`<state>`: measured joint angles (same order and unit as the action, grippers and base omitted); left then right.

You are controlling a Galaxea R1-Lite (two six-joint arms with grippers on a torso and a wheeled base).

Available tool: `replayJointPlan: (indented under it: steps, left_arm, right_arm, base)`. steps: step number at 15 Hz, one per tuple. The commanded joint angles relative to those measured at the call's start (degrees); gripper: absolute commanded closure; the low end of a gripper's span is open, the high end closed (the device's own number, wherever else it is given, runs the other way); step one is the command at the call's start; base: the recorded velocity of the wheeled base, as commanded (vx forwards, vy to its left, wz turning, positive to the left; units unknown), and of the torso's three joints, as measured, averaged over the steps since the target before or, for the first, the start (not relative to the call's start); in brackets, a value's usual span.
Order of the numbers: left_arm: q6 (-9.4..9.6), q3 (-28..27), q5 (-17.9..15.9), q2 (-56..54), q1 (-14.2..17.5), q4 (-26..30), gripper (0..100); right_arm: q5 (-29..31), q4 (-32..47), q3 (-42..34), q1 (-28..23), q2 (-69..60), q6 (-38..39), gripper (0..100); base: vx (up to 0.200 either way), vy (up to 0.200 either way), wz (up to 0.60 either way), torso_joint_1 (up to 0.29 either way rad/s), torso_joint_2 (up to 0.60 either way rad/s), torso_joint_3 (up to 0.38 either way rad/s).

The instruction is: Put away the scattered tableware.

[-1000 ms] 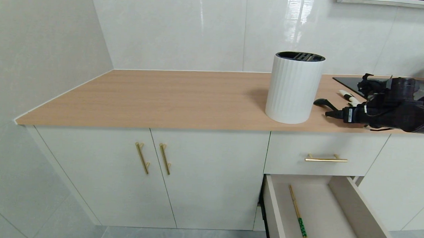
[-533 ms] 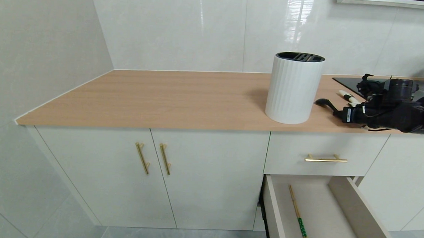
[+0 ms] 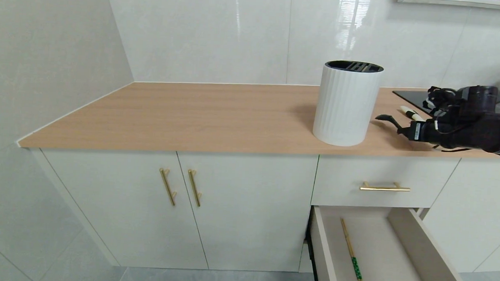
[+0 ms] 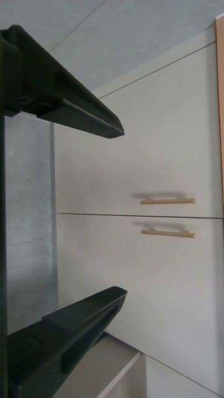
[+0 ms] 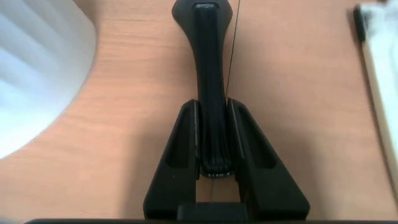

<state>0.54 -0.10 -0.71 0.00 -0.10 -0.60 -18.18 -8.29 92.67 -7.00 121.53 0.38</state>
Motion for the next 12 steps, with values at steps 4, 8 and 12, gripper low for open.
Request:
replayJointPlan:
  steps: [4,8,12]
  left_arm:
    - [-0.01,0.0,0.0,0.0,0.0,0.0,0]
    - [-0.01,0.0,0.0,0.0,0.0,0.0,0]
    - [-0.01,0.0,0.0,0.0,0.0,0.0,0]
  right_arm:
    - [-0.5,-0.8,-22.6,3.0,-29.4,4.5,100]
    - [-0.6,6.4,-39.5,8.7,-43.1,-1.1,100]
    - [-0.4,7.1,-56.5,14.7,-56.2,-7.3,100]
  base:
    - [0.000,0.000,0.00,0.000,0.00,0.000]
    - [0.000,0.000,0.00,0.000,0.00,0.000]
    - [0.000,0.000,0.00,0.000,0.00,0.000]
